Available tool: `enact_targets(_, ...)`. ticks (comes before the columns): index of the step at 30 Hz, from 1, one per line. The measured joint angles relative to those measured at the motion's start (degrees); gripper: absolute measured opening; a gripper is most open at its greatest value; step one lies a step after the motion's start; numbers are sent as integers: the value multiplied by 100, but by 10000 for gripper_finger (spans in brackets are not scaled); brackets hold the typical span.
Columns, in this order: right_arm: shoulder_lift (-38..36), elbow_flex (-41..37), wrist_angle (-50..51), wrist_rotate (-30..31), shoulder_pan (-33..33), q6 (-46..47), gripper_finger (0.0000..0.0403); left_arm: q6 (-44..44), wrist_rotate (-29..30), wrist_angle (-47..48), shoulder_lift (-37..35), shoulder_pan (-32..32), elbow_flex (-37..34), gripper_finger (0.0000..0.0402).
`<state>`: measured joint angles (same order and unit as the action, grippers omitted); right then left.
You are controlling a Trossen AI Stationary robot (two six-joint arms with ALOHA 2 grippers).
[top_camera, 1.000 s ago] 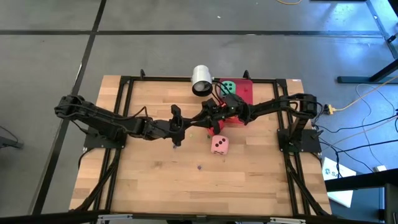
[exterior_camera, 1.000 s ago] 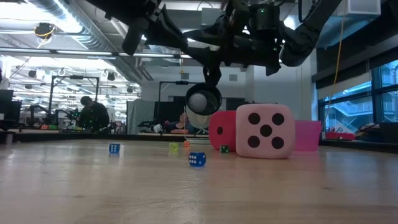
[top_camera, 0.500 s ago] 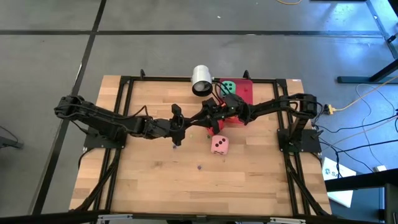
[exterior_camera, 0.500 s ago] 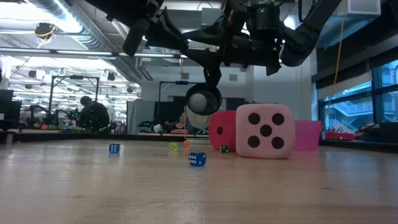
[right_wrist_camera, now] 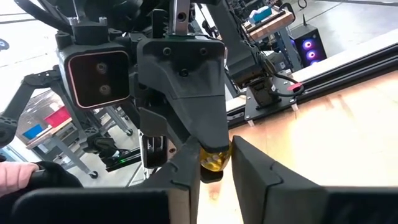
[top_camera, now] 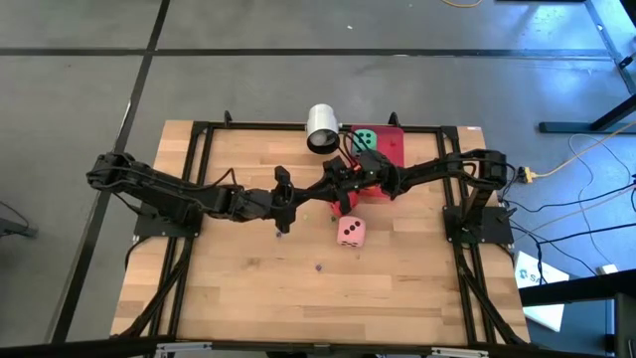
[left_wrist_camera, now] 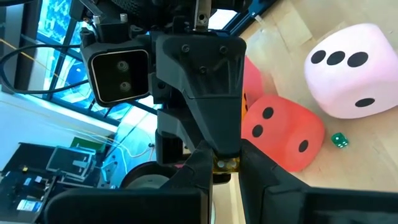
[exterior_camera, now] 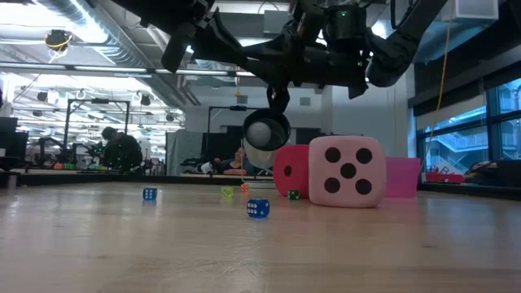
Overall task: Pick & Place Dice
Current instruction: Put the small yellow dice into the red bin
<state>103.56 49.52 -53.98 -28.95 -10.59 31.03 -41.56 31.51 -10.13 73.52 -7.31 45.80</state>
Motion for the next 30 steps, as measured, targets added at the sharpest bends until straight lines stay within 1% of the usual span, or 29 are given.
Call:
enact_targets(8, -2, 0, 0, -30, -2, -26, 68, 18, -14, -16, 0, 0, 0, 30)
enact_targets(12, -2, 0, 17, -64, -4, -40, 60, 45, -15, -13, 0, 0, 0, 40)
enact_targets(15, -2, 0, 15, -90, -4, -61, 57, 132, -56, -20, 0, 0, 0, 55)
enact_targets(22, -4, -1, 12, -233, 0, -83, 52, 329, -528, -42, 0, -2, 0, 100)
enact_targets(30, -4, 0, -2, -190, -2, -129, 51, 536, -559, -51, 0, -10, 0, 154)
